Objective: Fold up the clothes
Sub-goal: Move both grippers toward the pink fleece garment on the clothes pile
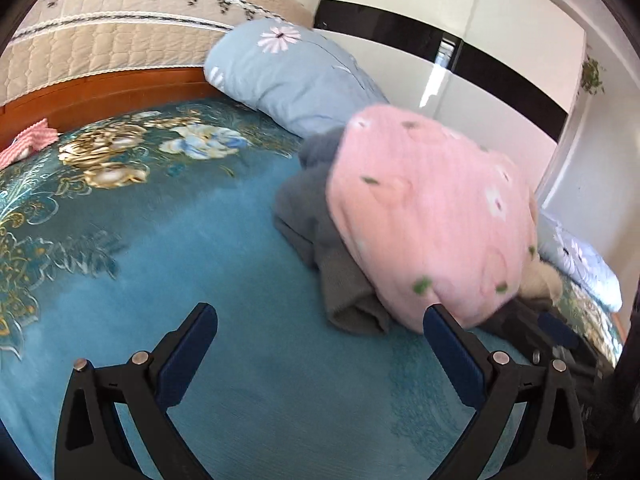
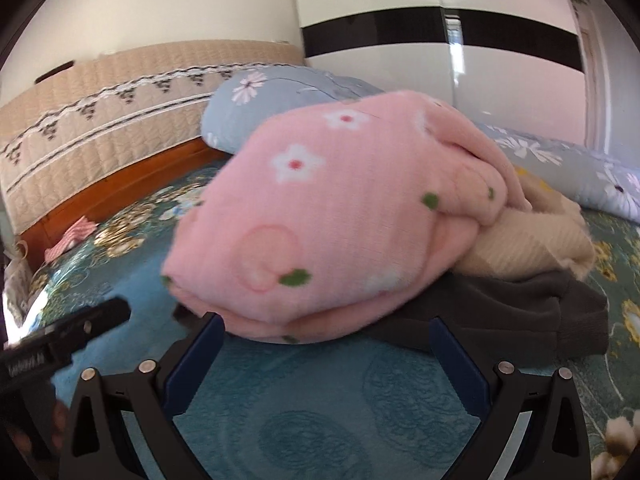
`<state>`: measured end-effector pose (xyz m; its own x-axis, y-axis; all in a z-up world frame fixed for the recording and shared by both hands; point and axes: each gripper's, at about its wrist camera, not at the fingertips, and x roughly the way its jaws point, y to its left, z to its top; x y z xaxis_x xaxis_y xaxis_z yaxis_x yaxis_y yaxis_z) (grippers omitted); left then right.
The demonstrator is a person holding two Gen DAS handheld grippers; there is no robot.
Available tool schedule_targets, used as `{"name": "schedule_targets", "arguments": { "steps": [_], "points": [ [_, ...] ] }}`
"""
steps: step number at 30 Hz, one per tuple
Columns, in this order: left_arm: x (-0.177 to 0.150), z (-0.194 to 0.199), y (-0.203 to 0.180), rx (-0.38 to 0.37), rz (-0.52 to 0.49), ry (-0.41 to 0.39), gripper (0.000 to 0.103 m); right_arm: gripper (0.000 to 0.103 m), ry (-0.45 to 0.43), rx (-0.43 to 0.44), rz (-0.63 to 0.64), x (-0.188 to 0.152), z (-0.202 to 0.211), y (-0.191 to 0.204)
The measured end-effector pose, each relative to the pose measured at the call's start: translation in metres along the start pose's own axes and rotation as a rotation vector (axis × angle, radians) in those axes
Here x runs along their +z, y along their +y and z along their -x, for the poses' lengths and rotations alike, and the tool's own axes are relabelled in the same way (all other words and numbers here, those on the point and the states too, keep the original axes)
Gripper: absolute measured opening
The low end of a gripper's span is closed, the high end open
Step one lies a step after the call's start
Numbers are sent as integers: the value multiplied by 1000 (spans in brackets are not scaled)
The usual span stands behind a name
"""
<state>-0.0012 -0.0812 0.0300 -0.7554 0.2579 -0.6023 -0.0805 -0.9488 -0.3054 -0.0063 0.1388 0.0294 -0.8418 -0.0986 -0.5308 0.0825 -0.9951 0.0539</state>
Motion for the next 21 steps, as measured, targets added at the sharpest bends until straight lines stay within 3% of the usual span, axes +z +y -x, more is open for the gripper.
{"name": "schedule_targets", "arguments": {
  "steps": [9, 19, 20, 21],
  "points": [
    [16, 12, 51, 27, -13, -92, 103, 103, 53, -10, 96, 10, 2, 58],
    [20, 18, 92, -7, -6, -88, 103, 103, 40, -197, 271, 12, -36, 110],
    [18, 17, 95, -12, 5, -87, 103, 97, 40, -204, 263, 14, -37, 109],
    [17, 17, 98, -18, 13, -84, 103, 83, 40, -212, 257, 17, -38, 108]
  ]
}}
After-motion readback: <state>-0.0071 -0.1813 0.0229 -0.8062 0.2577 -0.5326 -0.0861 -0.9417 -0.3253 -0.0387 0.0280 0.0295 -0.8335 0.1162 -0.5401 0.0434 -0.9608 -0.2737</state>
